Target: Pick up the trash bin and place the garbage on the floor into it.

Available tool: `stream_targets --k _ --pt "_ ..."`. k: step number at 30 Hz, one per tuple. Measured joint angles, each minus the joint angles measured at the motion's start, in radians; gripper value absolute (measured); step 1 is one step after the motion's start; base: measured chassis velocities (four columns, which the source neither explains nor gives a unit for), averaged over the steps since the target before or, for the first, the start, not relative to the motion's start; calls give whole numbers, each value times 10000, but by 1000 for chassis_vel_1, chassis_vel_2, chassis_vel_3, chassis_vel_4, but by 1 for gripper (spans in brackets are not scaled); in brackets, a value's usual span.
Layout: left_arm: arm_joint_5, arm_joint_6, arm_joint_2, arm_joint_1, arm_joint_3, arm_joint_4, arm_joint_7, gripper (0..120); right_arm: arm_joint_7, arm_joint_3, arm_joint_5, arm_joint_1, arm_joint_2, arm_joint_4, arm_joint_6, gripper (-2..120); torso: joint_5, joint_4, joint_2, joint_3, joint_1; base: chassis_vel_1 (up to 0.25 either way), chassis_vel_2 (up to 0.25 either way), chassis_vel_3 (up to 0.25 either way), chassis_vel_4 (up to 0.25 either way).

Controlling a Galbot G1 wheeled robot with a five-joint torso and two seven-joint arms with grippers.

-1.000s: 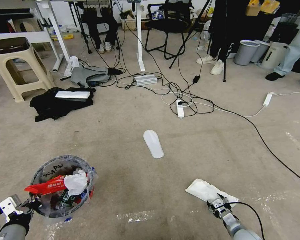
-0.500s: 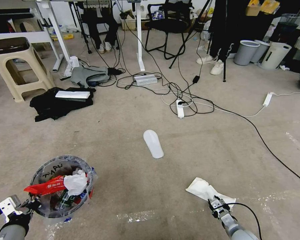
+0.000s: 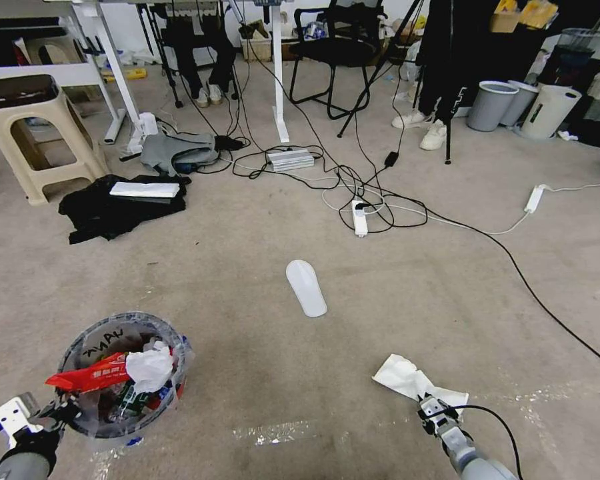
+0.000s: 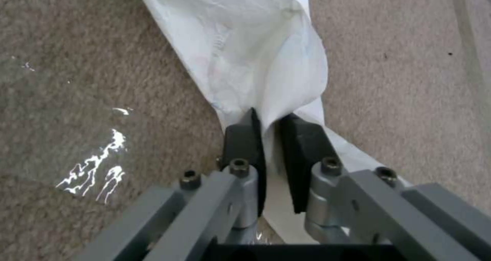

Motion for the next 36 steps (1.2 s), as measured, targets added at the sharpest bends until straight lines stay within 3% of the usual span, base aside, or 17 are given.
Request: stream_targets --k 5,16,24,36 --pt "-5 0 -8 28 -12 -69 0 0 -32 35 56 -78 -22 80 70 1 3 0 0 1 0 0 0 0 0" --pt "-6 -7 -36 76 -3 -132 16 0 -150 187 278 -218 -33 254 652 0 14 2 -3 3 0 0 0 0 0" --pt "-45 17 -6 101 8 -204 16 0 -375 759 879 -428 -159 1369 1379 0 5 -1 -4 2 0 0 0 0 0" --pt "-59 52 -21 157 43 -334 6 0 -900 1317 2326 -79 -429 4309 2009 0 0 0 -3 1 0 0 0 0 0"
